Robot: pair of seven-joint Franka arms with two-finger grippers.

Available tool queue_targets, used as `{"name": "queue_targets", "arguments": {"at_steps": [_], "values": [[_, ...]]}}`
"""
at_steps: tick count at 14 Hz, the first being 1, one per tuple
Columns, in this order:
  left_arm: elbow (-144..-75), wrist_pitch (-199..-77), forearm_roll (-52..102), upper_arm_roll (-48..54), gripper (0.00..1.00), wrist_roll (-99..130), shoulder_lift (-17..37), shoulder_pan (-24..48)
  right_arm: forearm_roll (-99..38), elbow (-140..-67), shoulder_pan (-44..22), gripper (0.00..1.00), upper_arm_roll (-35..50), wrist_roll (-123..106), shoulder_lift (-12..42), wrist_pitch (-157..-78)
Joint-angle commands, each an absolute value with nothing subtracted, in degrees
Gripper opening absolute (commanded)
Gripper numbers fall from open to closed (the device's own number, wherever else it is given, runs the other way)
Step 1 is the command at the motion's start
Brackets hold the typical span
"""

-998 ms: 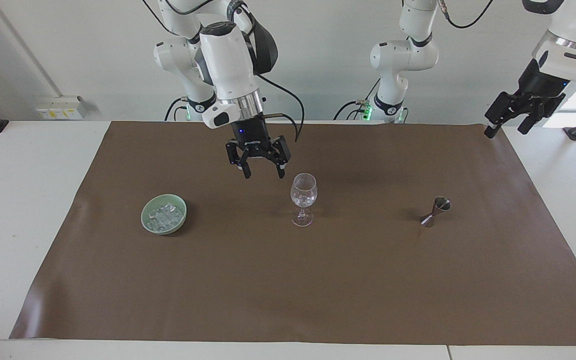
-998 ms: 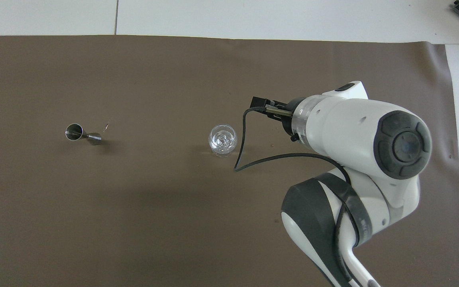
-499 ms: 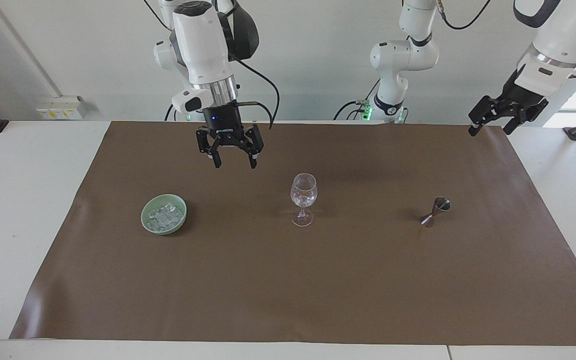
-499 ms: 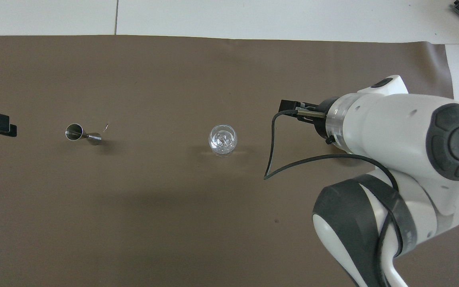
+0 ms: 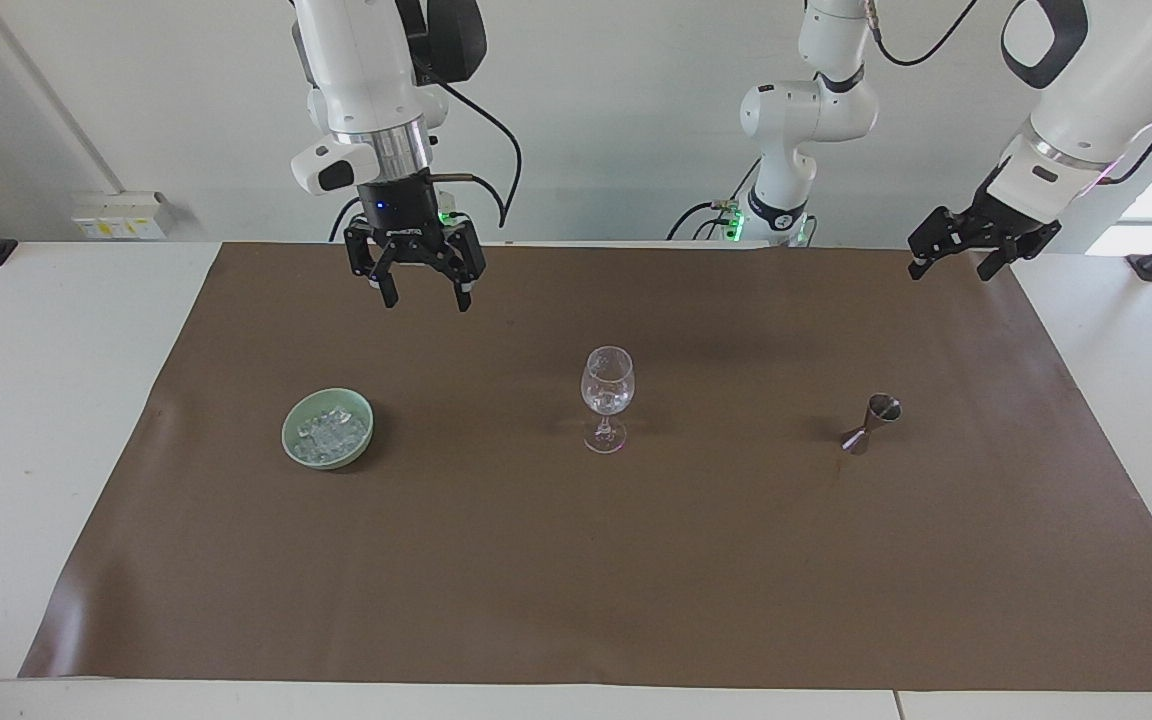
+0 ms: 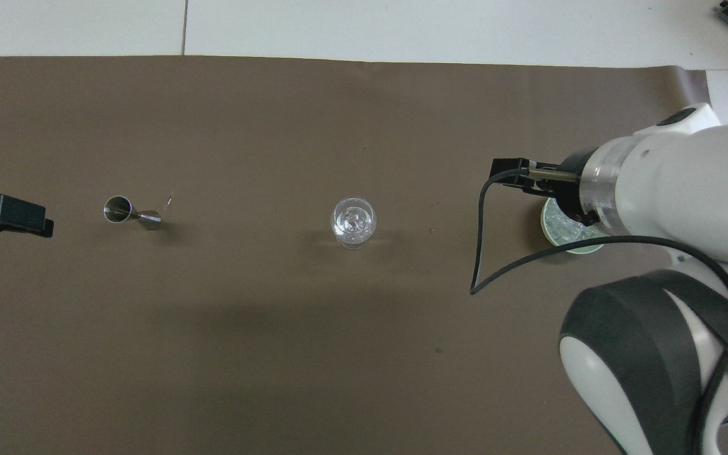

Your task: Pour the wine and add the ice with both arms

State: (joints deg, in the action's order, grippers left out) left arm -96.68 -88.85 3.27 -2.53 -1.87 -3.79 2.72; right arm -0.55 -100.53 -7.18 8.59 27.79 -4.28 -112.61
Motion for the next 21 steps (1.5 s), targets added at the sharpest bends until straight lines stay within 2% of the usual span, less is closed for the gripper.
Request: {"name": "queue_targets", "arguments": {"at_steps": [1, 9, 12, 15, 21], "values": [[-100.0, -90.5, 2.3, -3.1, 1.0, -2.7, -6.5, 3.4, 0.3, -100.0, -5.8, 1.0, 7.2, 23.5, -6.8, -107.8], [-99.8, -90.7, 2.3, -3.1, 1.0, -2.4, -6.6, 3.4, 0.3, -99.4, -5.3, 1.0, 0.5, 15.0, -8.8, -96.6], [-99.7, -90.6, 2.3, -3.1, 1.0, -2.4, -6.6, 3.3, 0.5, -98.0, -4.6, 1.0, -0.6, 10.1, -7.7, -94.6], [-99.8, -90.6, 2.3, -3.1, 1.0, -2.4, -6.6, 3.0, 0.5, -90.8, -4.3, 1.0, -2.5, 7.8, -3.3, -87.4], [-96.2, -91.6, 1.7, -3.2, 1.0, -2.9, -5.4, 2.6, 0.1, -92.3, -3.3, 1.0, -2.9, 7.7, -3.4, -87.0]]}}
